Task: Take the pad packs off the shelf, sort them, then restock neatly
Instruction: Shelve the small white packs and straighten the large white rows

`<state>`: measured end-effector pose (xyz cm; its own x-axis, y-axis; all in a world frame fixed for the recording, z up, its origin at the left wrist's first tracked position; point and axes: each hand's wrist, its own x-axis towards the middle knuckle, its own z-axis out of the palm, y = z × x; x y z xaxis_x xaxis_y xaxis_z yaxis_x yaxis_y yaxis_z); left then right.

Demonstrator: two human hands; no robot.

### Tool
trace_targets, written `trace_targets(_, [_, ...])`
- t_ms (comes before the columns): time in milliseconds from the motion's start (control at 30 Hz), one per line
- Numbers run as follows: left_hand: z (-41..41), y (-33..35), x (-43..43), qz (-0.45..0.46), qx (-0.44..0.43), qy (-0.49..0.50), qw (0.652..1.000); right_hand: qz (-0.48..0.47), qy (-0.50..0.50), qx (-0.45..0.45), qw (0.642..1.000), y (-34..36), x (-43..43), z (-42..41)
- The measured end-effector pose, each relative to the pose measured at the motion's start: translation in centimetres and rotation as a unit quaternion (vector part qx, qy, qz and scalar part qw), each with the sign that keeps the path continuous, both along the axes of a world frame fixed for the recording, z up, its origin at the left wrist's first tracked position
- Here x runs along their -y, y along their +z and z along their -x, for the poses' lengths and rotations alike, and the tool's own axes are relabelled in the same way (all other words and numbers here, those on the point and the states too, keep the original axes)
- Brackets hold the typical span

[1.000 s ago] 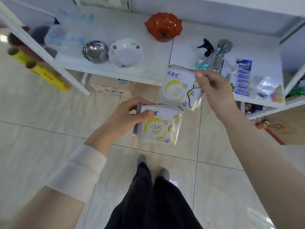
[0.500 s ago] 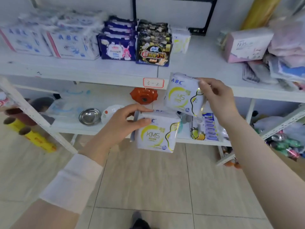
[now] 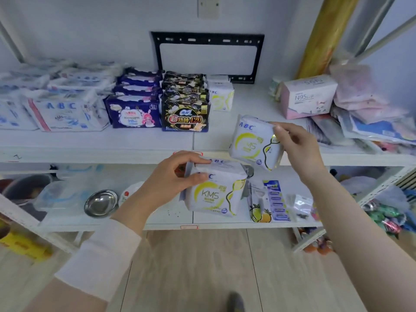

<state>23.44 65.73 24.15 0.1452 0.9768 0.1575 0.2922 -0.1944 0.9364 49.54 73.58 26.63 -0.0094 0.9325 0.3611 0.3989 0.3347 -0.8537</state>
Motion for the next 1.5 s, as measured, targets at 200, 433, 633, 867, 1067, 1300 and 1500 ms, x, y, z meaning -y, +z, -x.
trace_targets(200, [-3.2,0.6,-6.4,-0.029,-0.011,0.028,0.999,-0.021,0.033,0.020,0.999,-0.3,-7.5,-2.5])
trace_targets(433, [-6.6,0.4,-13.6,-0.051,-0.028,0.048,0.997,-0.030,0.076,0.017,0.997,0.0,-15.1,-6.1])
trace_targets(633, [-7.6,0.0,-16.1,-0.056,-0.037,0.088,0.994,-0.021,0.109,0.024,0.994,-0.6,-20.3,-5.1])
trace_targets(867, [-6.8,-1.3,-17.8,-0.078,-0.096,0.096,0.988,-0.010,0.158,0.049,0.986,-1.4,-23.9,-2.2])
trace_targets(1067, [-5.5,-2.1,-18.7,-0.113,-0.135,0.077,0.981,0.003,0.179,0.056,0.982,-2.4,-25.7,-1.0])
trace_targets(1300, [-4.6,-3.0,-19.1,-0.209,-0.237,0.071,0.946,0.002,0.197,0.072,0.978,-2.4,-26.3,0.2])
trace_targets(1500, [-4.2,-2.9,-19.7,-0.305,-0.330,0.055,0.892,0.026,0.221,0.062,0.973,-3.3,-26.4,0.9])
